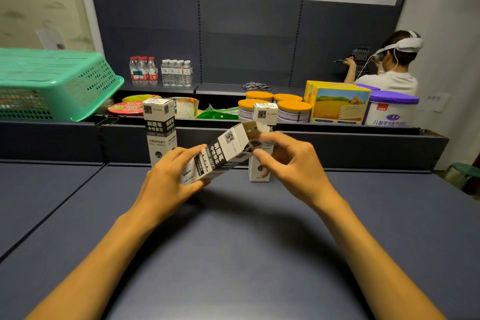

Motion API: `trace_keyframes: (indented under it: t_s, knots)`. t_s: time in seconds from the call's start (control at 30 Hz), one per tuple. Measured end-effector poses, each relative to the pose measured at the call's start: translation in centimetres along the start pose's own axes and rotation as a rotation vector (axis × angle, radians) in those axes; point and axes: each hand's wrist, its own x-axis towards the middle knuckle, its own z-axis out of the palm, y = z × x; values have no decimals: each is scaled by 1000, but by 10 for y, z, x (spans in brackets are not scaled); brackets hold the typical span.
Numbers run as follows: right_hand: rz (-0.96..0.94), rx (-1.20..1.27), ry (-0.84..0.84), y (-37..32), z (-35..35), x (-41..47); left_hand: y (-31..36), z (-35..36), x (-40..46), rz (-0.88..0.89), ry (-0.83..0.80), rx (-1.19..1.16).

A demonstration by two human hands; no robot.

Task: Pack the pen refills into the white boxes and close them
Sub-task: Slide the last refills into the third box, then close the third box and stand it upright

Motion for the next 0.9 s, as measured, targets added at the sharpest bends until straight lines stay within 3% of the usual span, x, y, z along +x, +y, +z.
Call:
trace_keyframes:
  t_s: [0.1,0.3,0.47,0.7,0.9]
  knots:
    - [-43,26,103,-1,-1,0,0,-1,0,-7,10,0]
    - [11,-262,-197,5,13,-7,1,2,-1,-4,-9,-3]
    - [-74,-145,-28,2,7,-8,0,0,0,-11,10,-3]
    - [1,-215,-228,6,16,-11,-2,3,0,-9,-11,5]
    - [-34,-207,-59,1,-4,-14,-1,0,2,-39,7,-46]
